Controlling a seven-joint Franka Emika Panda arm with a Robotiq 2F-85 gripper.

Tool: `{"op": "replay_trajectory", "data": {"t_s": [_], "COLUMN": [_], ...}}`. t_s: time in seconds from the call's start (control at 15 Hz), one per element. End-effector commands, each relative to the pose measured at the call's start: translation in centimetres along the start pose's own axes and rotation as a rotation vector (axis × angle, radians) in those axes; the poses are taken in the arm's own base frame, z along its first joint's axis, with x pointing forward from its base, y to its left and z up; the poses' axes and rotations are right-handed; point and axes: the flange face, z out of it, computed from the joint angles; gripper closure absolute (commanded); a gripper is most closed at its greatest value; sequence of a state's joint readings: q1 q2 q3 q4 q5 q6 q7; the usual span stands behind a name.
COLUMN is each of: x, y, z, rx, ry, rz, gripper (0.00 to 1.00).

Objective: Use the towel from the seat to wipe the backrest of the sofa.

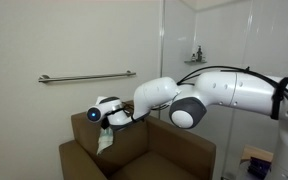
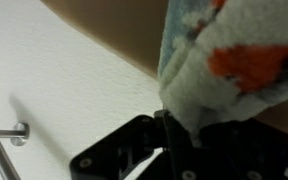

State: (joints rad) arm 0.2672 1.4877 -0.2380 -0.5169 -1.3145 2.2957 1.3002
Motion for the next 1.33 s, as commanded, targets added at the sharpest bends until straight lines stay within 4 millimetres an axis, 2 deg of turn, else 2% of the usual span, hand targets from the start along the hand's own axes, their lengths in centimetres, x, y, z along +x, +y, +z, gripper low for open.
{"op": "replay_trajectory", "data": {"t_s": [0.0, 0.33, 0.47, 0.53, 0.6, 0.73, 0.93, 1.07, 1.27], "x": [-1.3, -4.7, -6.1, -6.5, -6.9, -7.6, -7.8, -6.5, -4.7], "y": [6.5, 16.6, 19.3, 19.7, 19.5, 16.4, 10.2, 7.5, 5.4], "z": [6.6, 15.2, 17.4, 17.7, 17.8, 16.4, 12.6, 10.1, 7.6], "rx": [-0.159, -0.321, -0.344, -0.343, -0.325, -0.249, -0.064, -0.017, 0.004], "ry": [-0.029, -0.101, -0.13, -0.137, -0.147, -0.155, -0.162, -0.153, -0.124], "rz": [-0.018, -0.014, 0.0, 0.001, 0.007, 0.016, 0.029, 0.035, 0.038], "gripper": [0.94, 0.94, 0.94, 0.94, 0.94, 0.94, 0.94, 0.94, 0.94]}}
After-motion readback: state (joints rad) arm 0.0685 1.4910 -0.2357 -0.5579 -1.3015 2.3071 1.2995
